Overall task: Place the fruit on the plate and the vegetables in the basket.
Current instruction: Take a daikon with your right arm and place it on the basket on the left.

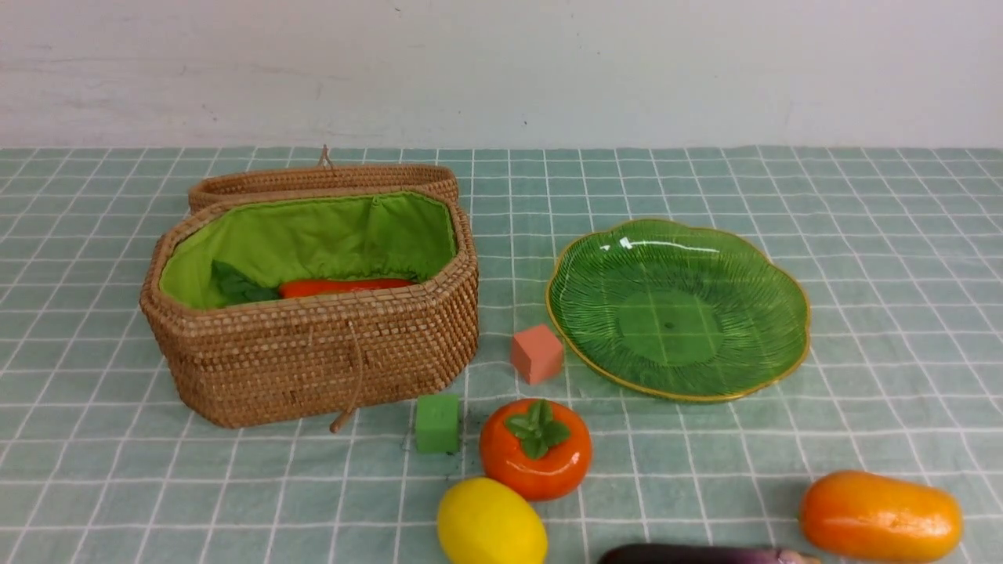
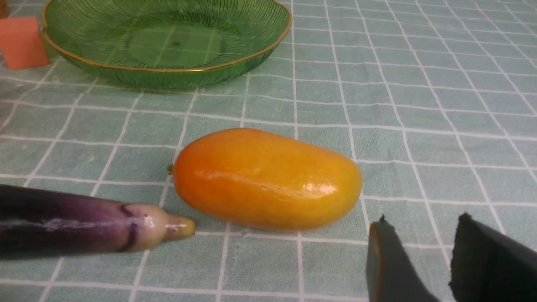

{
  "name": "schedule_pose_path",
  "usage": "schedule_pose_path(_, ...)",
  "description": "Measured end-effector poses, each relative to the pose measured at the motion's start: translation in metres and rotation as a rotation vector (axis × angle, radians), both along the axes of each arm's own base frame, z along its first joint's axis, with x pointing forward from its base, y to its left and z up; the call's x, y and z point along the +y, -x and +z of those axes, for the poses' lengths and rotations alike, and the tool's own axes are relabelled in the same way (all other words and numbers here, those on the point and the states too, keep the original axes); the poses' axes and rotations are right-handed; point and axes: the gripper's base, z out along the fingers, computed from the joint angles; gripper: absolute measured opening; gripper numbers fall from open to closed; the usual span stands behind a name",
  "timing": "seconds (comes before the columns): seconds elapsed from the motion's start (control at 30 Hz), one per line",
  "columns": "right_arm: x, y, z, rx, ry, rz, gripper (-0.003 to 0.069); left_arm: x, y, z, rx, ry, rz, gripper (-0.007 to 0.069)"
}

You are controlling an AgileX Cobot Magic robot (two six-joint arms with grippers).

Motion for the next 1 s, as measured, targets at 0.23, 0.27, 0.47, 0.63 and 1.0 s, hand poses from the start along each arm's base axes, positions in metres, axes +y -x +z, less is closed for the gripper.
schedule_pose_path(0.23, 0.000, 0.000, 0.000, 0.000, 0.000, 0.000, 0.0241, 0.020, 0.085, -0.069, -0.001, 0.023, 0.049, 0.0034)
schedule_pose_path(0.27, 0.000, 0.000, 0.000, 0.000, 0.000, 0.000, 0.0241, 0.022, 0.101, -0.092, 0.007, 0.032, 0.040, -0.0005)
schedule_pose_path(0.47, 0.000, 0.000, 0.000, 0.000, 0.001, 0.000, 0.0241, 0.019, 0.111, -0.159, 0.074, 0.062, 0.013, -0.0013)
schedule_pose_path(0.63, 0.000, 0.000, 0.000, 0.000, 0.001, 0.000, 0.0241, 0.017, 0.102, -0.175, 0.048, 0.071, 0.008, -0.0013)
schedule_pose_path(1.0, 0.000, 0.000, 0.000, 0.000, 0.001, 0.000, 0.0241, 0.017, 0.101, -0.175, 0.031, 0.074, 0.007, -0.0013)
